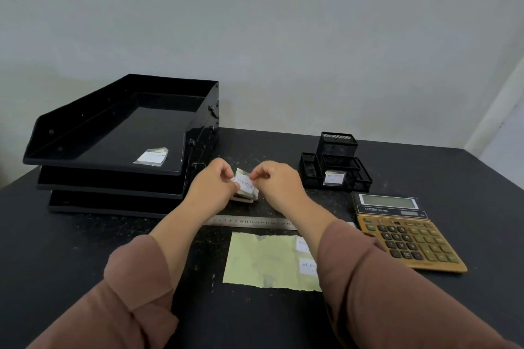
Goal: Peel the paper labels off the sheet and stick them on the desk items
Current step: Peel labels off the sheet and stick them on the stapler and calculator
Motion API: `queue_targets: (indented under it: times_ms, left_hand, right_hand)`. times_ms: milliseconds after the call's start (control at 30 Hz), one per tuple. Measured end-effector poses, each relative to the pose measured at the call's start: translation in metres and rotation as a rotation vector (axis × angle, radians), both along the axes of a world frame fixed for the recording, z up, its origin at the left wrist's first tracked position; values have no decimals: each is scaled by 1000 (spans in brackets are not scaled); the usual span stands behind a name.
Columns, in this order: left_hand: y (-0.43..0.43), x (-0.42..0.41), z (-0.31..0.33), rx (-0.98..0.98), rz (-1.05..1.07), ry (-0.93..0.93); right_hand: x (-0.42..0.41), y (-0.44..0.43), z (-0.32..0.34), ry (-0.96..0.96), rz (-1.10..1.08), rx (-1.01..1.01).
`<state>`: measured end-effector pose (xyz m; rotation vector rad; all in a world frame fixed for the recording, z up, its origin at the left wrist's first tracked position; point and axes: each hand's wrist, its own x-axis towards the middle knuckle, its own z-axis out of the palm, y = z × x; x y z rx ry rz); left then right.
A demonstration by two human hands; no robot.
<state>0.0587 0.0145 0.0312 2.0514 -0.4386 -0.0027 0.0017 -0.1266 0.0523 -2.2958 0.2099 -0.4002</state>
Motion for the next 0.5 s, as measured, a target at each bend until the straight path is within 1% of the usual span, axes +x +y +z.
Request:
queue_targets:
  times_ms: [167,400,500]
  left_hand:
    - [-9,11,2,158,62,-26]
    - [-11,17,-2,312,103,-57]
    - [-11,21,-3,344,106,-57]
  right_hand:
    - [29,3,-10,68,-44,-49]
    - [47,8,-21,113,-60,-99]
    - [52,9,-23,134,-68,-121]
